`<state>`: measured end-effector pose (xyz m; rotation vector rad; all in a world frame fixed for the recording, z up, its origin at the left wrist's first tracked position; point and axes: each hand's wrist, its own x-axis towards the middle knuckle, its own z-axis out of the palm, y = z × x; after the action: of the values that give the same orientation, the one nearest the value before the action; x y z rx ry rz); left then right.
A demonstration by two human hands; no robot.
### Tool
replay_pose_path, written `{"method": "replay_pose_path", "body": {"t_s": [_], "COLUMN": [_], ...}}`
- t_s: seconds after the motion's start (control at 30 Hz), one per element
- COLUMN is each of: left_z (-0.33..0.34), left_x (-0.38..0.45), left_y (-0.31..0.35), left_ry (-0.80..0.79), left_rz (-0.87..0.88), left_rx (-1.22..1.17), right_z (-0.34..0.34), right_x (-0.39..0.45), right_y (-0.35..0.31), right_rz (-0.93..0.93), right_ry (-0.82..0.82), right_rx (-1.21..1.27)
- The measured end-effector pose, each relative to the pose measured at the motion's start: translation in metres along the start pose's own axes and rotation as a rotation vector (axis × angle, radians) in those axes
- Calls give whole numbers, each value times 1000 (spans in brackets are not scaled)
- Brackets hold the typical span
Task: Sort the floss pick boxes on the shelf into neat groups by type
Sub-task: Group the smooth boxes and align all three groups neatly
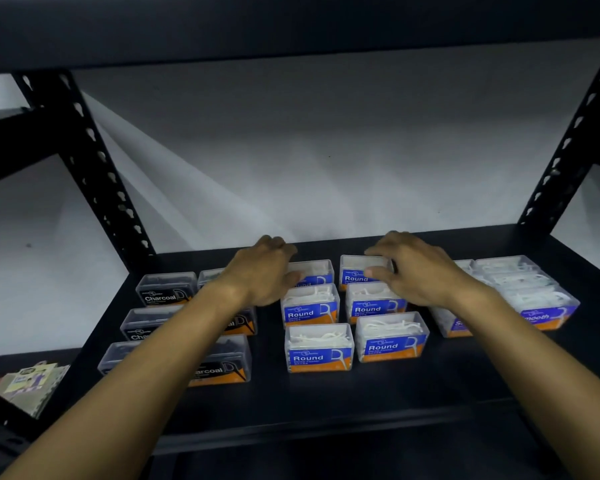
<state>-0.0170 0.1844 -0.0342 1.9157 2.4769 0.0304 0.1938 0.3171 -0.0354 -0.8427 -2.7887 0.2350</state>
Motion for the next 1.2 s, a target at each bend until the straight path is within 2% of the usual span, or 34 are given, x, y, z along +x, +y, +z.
{"method": "replay_pose_path", "body": {"t_s": [0.07, 0.13, 0.2, 0.3, 0.67, 1.2], "left_z": [0, 0, 0, 1, 7, 7], "left_x": [9, 15, 19, 21, 26, 25], "left_y": [0, 1, 1, 1, 1, 0], "left_ry": [-96, -153, -174, -175, -155, -154], "left_rz": [3, 16, 13, 11, 38, 33], "left_rx": [-27, -33, -39, -38, -82, -87], "right_z": [1, 5, 11, 16, 13, 17], "right_x": [12, 25, 36, 44, 38, 40], "right_y": [-1, 0, 0, -1, 0, 3], "right_rz": [12, 33, 54, 57, -21, 43], "right_ry": [-21, -121, -225, -284, -279, -272], "right_rx": [-26, -71, -92, -50, 46, 70]}}
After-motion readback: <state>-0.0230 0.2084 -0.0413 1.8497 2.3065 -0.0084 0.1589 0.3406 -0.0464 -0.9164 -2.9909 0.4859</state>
